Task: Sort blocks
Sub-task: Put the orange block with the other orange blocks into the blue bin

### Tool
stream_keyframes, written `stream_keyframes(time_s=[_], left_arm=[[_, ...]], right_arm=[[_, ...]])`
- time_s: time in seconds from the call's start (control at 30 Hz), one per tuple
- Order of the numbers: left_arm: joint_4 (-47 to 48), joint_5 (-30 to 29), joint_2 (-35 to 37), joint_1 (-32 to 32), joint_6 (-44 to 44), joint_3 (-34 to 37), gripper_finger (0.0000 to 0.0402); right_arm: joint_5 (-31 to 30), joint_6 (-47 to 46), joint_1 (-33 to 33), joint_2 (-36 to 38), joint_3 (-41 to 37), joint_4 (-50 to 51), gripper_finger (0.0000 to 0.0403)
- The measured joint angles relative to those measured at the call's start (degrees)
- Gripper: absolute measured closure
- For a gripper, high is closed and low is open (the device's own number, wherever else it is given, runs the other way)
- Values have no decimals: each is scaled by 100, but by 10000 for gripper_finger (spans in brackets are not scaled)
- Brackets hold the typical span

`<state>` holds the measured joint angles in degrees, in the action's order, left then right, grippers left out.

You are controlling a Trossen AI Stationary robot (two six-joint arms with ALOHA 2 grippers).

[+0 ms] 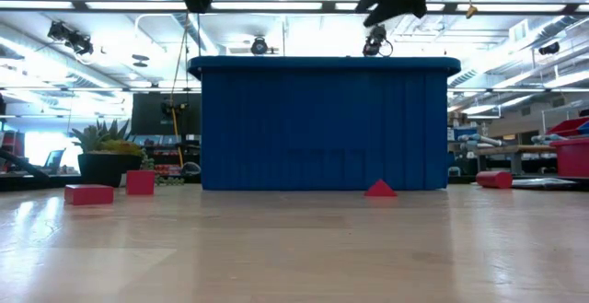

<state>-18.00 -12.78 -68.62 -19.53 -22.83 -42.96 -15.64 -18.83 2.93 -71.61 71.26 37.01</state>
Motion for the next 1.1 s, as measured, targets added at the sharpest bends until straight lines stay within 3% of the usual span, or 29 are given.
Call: stream_keyframes(time_s=[0.17, 0.37, 0.53, 0.67, 0.93, 1.1], left_arm=[[-2, -2, 0, 1, -5, 0, 169], [-8, -26, 0, 0, -9, 0, 169], [-8, -63, 0, 1, -32, 0, 169], [-13, -61, 0, 0, -33, 0, 169], [-50, -83, 0, 0, -37, 0, 169], [-36, -83, 0, 1, -37, 0, 169]], right_arm=[[842, -572, -502, 0, 0, 16, 224], [1297, -1207, -952, -53, -62, 22, 231], [820, -1253, -1436, -87, -706, -381, 233], [494, -1299, -1635, -83, -1545, -1380, 232], [-90, -834, -1696, -79, -3541, -3754, 233], [-324, -306, -1551, -139, -4411, -4362, 239]])
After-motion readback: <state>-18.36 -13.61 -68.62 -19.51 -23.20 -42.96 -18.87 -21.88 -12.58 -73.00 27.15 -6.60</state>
